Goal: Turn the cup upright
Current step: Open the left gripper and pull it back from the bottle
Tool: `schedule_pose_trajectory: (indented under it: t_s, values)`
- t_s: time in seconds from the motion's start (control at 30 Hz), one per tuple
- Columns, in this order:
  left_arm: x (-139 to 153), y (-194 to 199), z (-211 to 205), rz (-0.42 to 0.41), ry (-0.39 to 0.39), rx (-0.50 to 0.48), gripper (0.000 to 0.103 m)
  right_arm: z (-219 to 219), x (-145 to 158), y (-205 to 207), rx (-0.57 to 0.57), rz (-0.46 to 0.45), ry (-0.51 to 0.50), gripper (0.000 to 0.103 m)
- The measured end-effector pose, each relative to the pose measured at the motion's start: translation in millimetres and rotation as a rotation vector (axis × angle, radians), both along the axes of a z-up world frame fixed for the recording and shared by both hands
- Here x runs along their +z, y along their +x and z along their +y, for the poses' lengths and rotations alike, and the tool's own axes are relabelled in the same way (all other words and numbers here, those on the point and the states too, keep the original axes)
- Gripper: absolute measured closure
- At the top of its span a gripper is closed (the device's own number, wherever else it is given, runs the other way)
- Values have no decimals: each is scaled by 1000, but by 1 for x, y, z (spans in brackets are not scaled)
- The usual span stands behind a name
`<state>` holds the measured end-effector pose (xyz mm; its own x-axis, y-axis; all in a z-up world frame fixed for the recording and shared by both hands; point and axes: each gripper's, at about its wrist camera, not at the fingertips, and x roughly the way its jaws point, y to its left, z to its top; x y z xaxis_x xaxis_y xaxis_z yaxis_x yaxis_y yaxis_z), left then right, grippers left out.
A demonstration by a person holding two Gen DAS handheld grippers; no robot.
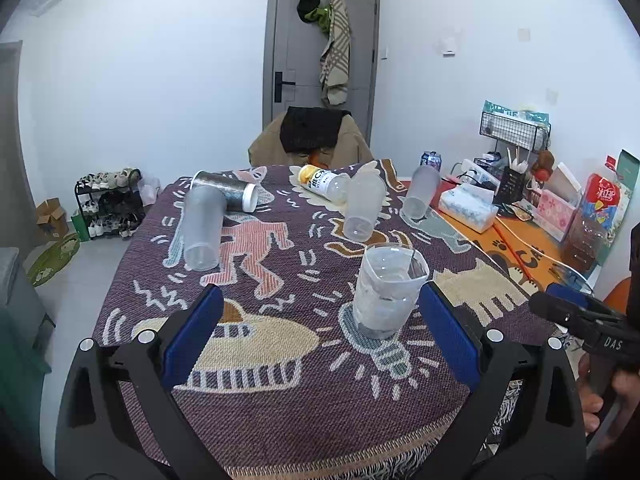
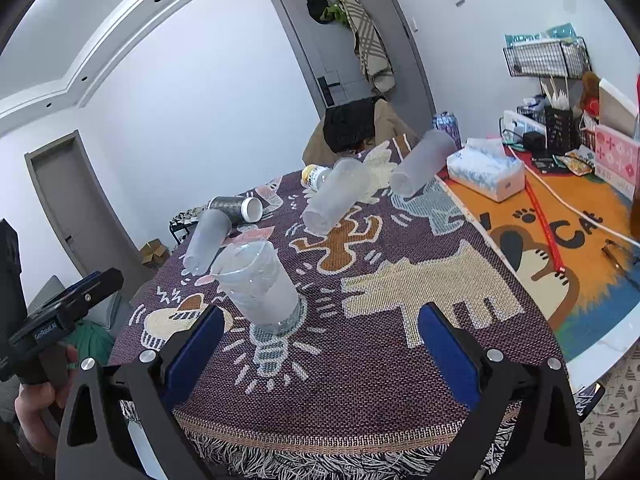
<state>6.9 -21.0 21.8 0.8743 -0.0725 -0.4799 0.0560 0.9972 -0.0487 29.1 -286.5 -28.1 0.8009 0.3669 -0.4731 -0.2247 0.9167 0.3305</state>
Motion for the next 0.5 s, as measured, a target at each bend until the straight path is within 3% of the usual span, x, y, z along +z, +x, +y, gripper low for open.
schedule_pose_trajectory:
  t_s: [0.5]
  values:
    - [8, -25, 3, -27, 3, 29, 6, 5, 17, -20, 23, -48, -31, 8]
